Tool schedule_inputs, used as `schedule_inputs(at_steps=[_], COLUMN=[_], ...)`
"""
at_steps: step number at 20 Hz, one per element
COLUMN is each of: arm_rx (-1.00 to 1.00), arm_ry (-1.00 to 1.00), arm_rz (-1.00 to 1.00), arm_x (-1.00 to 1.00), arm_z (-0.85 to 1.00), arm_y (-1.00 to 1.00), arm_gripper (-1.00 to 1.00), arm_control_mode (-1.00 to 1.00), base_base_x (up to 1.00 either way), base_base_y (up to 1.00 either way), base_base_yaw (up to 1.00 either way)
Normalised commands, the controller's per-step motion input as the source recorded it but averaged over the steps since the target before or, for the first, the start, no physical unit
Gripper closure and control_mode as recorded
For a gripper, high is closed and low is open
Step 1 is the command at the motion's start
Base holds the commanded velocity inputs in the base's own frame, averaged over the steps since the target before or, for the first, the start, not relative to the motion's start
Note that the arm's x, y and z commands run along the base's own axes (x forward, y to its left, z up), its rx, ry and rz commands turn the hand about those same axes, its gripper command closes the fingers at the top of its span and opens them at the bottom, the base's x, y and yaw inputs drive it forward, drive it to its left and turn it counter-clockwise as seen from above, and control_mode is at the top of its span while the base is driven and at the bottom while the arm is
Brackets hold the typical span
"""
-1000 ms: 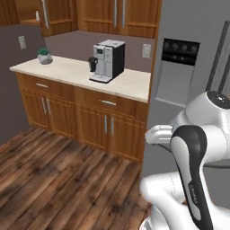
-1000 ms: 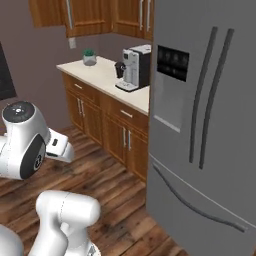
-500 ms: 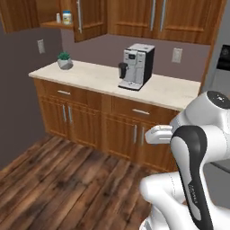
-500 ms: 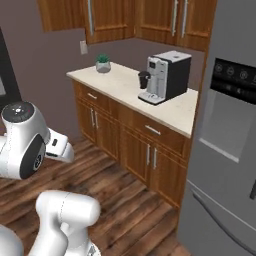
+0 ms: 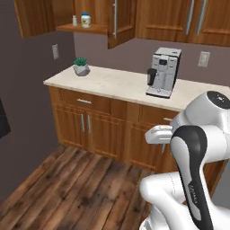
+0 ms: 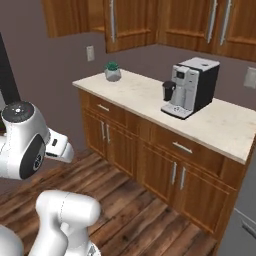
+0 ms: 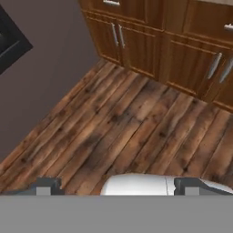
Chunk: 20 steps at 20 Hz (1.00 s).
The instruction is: Collect the paprika, mayonnaise, and shaker from the cabinet and place them next to the stove.
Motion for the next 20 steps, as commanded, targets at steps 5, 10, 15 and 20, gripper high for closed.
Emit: schedule_inputs(at_steps=[5,10,15,20], arm_rx=[0.0,0.0,0.0,0.0], arm_ry=[0.0,0.0,0.0,0.0], arm_rz=[0.0,0.0,0.0,0.0], arm_x=[0.0,0.0,0.0,0.0], arm_z=[0.0,0.0,0.0,0.0], arm_y=[0.0,0.0,0.0,0.0], arm_gripper=[-1.0,-1.0,-1.0,-1.0], arm_control_mode=[1.0,1.0,1.0,1.0], base_base_x=[0.78,0.75,0.72,0.66], base_base_y=[0.89,0.7,0.52,0.26], base_base_yaw=[-0.15,-0.17,-0.3,-0.41])
